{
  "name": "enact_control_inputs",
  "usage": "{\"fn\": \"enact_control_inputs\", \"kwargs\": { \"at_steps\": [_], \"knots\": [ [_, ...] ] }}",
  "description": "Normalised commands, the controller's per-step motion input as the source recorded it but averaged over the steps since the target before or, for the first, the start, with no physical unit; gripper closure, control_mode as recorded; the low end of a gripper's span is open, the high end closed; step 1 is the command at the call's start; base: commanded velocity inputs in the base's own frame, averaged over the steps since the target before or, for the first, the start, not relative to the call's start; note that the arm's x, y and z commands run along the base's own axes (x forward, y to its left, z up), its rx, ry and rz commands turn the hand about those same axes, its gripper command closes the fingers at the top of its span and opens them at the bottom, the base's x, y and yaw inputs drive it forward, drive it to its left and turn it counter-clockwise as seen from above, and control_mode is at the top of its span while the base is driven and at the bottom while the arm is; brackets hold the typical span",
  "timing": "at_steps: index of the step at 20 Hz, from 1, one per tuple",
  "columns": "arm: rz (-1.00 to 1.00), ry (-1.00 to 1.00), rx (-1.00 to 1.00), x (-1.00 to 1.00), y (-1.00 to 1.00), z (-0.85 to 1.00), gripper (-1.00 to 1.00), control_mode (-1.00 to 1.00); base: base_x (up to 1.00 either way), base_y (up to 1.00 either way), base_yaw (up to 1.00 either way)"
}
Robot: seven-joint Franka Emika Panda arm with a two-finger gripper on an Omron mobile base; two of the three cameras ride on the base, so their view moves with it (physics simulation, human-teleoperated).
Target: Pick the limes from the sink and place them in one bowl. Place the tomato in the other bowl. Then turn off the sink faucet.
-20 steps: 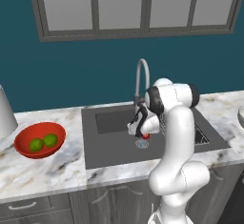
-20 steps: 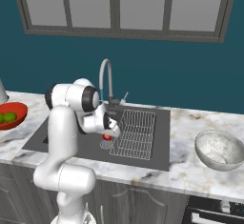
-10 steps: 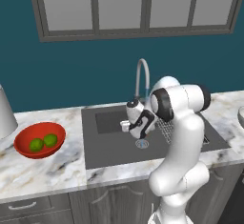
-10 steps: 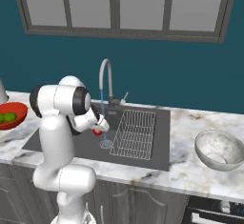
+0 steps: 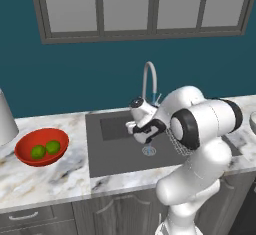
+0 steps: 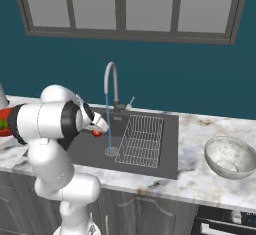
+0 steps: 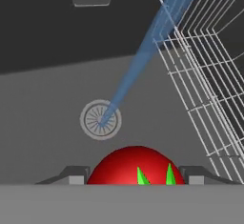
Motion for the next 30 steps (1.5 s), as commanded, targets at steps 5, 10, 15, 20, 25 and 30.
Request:
{"fn": "enact_control_inputs", "kwargs": {
  "at_steps": [5,10,15,20,25,30],
  "knots": [
    [-0.01,0.07,-0.01,-0.48,0.07,0.74,1.00,-1.00,0.00,0.00,0.00],
    [-0.01,0.18,0.00,-0.48,0.04,0.88,1.00,-1.00,0.00,0.00,0.00],
    [-0.02,0.07,0.00,-0.52,-0.05,0.67,1.00,-1.00,0.00,0.00,0.00],
    [-0.06,0.01,0.00,-0.47,-0.51,0.24,1.00,-1.00,0.00,0.00,0.00],
    [-0.04,0.00,-0.02,-0.03,-0.96,0.00,1.00,-1.00,0.00,0.00,0.00],
    [-0.01,-0.01,0.00,0.14,-0.90,0.00,1.00,-1.00,0.00,0.00,0.00]
  ]
}}
